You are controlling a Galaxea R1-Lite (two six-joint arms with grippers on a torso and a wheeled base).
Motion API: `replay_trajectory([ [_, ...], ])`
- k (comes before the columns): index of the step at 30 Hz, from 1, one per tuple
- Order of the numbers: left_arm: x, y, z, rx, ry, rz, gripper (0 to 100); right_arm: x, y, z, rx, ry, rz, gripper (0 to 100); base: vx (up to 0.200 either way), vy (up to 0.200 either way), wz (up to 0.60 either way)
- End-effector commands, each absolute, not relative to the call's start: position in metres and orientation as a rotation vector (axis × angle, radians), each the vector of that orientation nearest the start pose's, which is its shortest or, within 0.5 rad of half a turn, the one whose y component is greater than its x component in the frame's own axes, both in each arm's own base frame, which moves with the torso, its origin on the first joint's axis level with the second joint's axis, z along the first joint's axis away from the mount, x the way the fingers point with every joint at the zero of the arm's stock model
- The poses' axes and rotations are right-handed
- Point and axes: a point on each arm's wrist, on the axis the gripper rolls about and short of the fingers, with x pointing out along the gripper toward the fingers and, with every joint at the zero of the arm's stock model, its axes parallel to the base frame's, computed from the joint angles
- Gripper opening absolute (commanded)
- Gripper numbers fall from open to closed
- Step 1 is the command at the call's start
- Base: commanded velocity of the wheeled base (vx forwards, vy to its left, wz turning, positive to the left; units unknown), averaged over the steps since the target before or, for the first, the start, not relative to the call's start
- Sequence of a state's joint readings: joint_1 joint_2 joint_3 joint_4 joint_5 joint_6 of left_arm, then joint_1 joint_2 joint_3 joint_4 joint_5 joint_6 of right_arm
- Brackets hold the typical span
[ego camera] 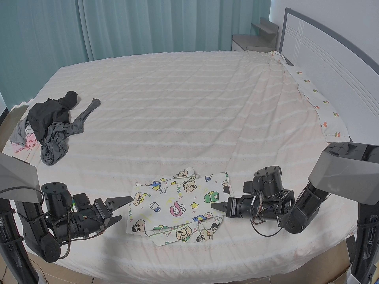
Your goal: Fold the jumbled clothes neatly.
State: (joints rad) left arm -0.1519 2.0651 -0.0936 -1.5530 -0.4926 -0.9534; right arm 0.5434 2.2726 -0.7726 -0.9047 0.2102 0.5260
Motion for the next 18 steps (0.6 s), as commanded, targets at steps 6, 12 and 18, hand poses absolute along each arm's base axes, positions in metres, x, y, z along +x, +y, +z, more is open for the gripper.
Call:
replay_trajectory([
  [6, 0.231, -0.046, 0.033, -0.977, 0.691, -0.390, 100, 0.311, 0.185, 0.002, 0.390, 0.778, 0.528, 0, 0.000, 0.000, 0.00],
  [12, 0.231, -0.046, 0.033, -0.977, 0.691, -0.390, 100, 0.304, 0.180, 0.018, 0.395, 0.759, 0.533, 0, 0.000, 0.000, 0.00],
  [18, 0.231, -0.046, 0.033, -0.977, 0.692, -0.392, 100, 0.295, 0.173, 0.030, 0.401, 0.745, 0.540, 0, 0.000, 0.000, 0.00],
])
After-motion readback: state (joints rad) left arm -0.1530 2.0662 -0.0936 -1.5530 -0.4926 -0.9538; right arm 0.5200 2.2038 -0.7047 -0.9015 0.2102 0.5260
